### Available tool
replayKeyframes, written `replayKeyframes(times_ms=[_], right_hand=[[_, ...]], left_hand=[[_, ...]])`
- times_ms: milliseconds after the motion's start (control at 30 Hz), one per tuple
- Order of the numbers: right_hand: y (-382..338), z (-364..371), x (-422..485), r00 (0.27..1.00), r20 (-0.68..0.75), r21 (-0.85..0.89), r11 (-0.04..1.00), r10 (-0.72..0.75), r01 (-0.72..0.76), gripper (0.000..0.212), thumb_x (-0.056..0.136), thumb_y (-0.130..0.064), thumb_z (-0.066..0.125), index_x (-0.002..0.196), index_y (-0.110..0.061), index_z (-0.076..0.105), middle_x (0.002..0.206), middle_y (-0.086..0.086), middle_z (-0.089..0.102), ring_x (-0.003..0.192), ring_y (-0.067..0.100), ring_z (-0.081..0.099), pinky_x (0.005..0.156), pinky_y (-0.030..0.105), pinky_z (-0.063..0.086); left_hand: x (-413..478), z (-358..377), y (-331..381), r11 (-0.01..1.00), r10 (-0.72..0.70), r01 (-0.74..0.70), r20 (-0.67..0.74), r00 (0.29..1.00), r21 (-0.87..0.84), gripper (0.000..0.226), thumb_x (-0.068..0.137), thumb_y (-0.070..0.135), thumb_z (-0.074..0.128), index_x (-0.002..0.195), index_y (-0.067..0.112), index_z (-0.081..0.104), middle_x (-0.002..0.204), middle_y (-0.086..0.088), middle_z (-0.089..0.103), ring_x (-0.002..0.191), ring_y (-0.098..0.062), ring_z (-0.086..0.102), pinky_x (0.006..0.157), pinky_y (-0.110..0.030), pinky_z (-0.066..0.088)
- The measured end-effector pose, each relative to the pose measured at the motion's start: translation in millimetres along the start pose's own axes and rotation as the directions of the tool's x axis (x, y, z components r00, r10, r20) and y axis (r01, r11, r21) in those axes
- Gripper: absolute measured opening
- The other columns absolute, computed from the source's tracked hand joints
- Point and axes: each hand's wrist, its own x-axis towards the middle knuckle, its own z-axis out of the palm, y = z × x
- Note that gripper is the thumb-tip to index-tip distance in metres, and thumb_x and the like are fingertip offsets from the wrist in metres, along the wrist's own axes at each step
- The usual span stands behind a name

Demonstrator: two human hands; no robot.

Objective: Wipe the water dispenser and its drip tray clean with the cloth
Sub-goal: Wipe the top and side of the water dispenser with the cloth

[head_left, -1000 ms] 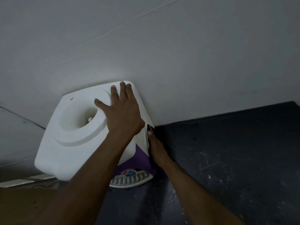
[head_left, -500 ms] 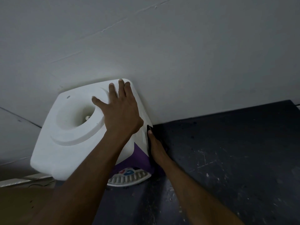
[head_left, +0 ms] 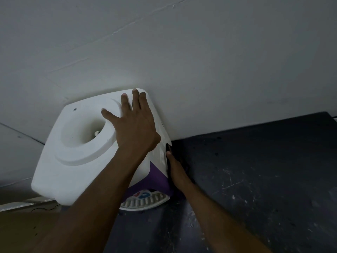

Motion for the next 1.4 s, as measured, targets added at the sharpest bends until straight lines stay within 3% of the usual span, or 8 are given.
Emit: replayKeyframes(times_ms=[100,433,567,700,833,967,1167,1400], right_hand=[[-9.1,-1.4,6.0,1.0,-0.005,-0.018,1.0,0.013,-0.013,0.072,0.1,-0.075,0.029,0.162,-0.042,0.016,0.169,-0.005,0.025,0.153,0.019,0.025,0.128,0.048,0.016],[-31.9,-1.7,27.0,0.998,-0.044,0.016,0.999,0.04,-0.04,0.087,0.094,-0.082,0.025,0.165,-0.033,0.012,0.172,-0.001,0.016,0.157,0.02,0.016,0.129,0.05,0.01],[-42.8,7.8,14.2,0.99,-0.023,0.085,0.986,-0.139,0.14,0.082,0.094,-0.077,0.03,0.163,-0.035,0.015,0.168,-0.009,0.024,0.151,0.008,0.024,0.119,0.029,0.017],[-66.0,13.6,7.1,0.962,0.004,0.137,0.953,-0.273,0.27,0.06,0.109,-0.05,0.03,0.164,-0.028,0.02,0.167,-0.01,0.027,0.146,0.003,0.031,0.115,0.019,0.024],[-87.1,19.6,-3.6,0.912,0.101,0.127,0.915,-0.397,0.384,0.058,0.11,-0.044,0.029,0.164,-0.024,0.019,0.169,-0.011,0.022,0.133,-0.02,0.037,0.102,-0.002,0.031],[-98.2,24.6,-10.6,0.866,0.137,0.105,0.877,-0.48,0.469,0.068,0.103,-0.047,0.029,0.165,-0.021,0.015,0.171,-0.009,0.019,0.155,0.002,0.02,0.126,0.025,0.016],[-73.9,16.9,10.5,0.89,0.129,0.112,0.898,-0.438,0.425,0.068,0.103,-0.043,0.033,0.164,-0.021,0.014,0.17,-0.01,0.019,0.15,-0.005,0.027,0.12,0.015,0.025],[-30.1,-0.5,34.9,0.956,0.07,0.033,0.958,-0.286,0.284,0.062,0.108,-0.049,0.031,0.164,-0.03,0.013,0.167,-0.018,0.018,0.151,-0.001,0.021,0.129,0.032,0.012]], left_hand=[[-0.5,-0.5,-0.1,1.0,0.007,-0.007,0.003,1.0,0.004,0.108,0.086,0.044,0.068,0.159,0.011,-0.005,0.17,-0.006,-0.006,0.156,-0.032,-0.001,0.11,-0.077,0.018],[-0.2,-1.5,-0.3,1.0,0.008,-0.009,0.013,1.0,0.001,0.108,0.087,0.043,0.066,0.159,0.011,-0.007,0.17,-0.007,-0.008,0.156,-0.032,-0.003,0.111,-0.077,0.017],[-0.2,-0.6,-0.4,1.0,0.01,-0.01,0.008,1.0,-0.003,0.108,0.086,0.045,0.067,0.159,0.011,-0.007,0.169,-0.007,-0.008,0.156,-0.032,-0.003,0.111,-0.077,0.016],[-0.6,-0.6,-0.7,1.0,0.009,-0.009,-0.007,1.0,-0.007,0.107,0.087,0.048,0.064,0.159,0.011,-0.005,0.169,-0.007,-0.007,0.156,-0.031,-0.002,0.111,-0.077,0.017],[-0.8,-0.9,-0.6,1.0,0.005,-0.006,-0.014,1.0,-0.021,0.103,0.089,0.048,0.062,0.159,0.012,-0.004,0.17,-0.007,-0.006,0.156,-0.031,-0.001,0.111,-0.077,0.017],[0.0,-0.1,-0.5,1.0,0.006,-0.006,-0.01,1.0,-0.005,0.106,0.088,0.05,0.064,0.159,0.013,-0.004,0.17,-0.007,-0.006,0.156,-0.032,-0.001,0.111,-0.077,0.016],[1.4,2.7,-1.5,1.0,0.018,-0.018,-0.013,1.0,-0.017,0.111,0.084,0.053,0.066,0.159,0.012,-0.005,0.17,-0.007,-0.007,0.156,-0.032,-0.001,0.11,-0.078,0.016],[2.6,6.0,-1.7,1.0,0.025,-0.025,-0.015,1.0,-0.005,0.113,0.084,0.048,0.068,0.159,0.012,-0.007,0.169,-0.007,-0.009,0.156,-0.033,-0.003,0.11,-0.079,0.016]])
